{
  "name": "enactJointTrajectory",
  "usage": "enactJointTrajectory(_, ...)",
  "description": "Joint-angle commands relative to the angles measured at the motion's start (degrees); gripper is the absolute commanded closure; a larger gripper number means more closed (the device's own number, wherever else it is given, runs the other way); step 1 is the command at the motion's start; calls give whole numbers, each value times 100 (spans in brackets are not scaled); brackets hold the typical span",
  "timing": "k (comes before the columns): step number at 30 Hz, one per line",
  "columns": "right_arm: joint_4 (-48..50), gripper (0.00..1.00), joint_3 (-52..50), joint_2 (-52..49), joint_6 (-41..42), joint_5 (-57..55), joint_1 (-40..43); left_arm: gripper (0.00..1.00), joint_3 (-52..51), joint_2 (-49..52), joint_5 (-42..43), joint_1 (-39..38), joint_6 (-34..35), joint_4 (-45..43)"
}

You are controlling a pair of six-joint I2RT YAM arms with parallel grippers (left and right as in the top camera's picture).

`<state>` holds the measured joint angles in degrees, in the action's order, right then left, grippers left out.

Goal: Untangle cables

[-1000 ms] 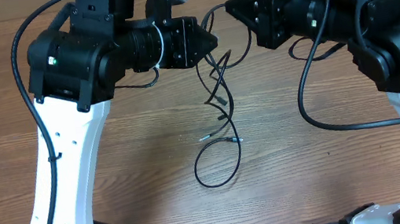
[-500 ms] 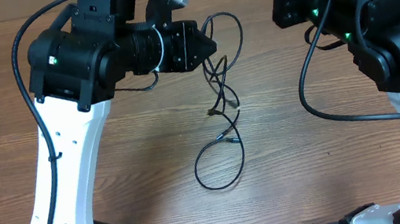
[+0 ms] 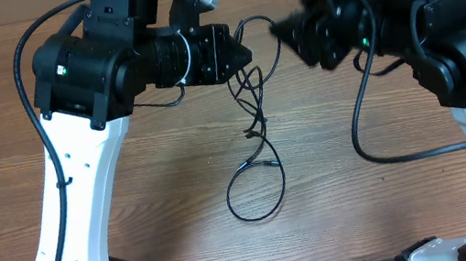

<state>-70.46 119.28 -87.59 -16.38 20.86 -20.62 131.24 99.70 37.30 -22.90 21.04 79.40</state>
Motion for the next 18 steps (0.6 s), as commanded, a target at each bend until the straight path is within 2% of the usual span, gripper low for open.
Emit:
enactJointTrajectory(1,-127,43,39,-33,-1220,800,11,96,98,26,225,-7,282,-13)
enactJointTrajectory(7,-181,44,37,-315,-1563,1261,11,96,98,26,474,-13,343,-52)
enactJointTrajectory(9,-48,60,37,-422,-1563,1270,11,96,98,26,479,-48,345,-52)
enactJointTrajectory(11,39,91,37,-487,-1563,1266,11,96,98,26,476,-81,343,-50)
enactJointTrajectory(12,76,96,37,-514,-1563,1261,11,96,98,26,474,-83,343,-50)
enactJointTrajectory(18,278,96,37,-575,-1495,933,11,96,98,26,470,-81,341,-52)
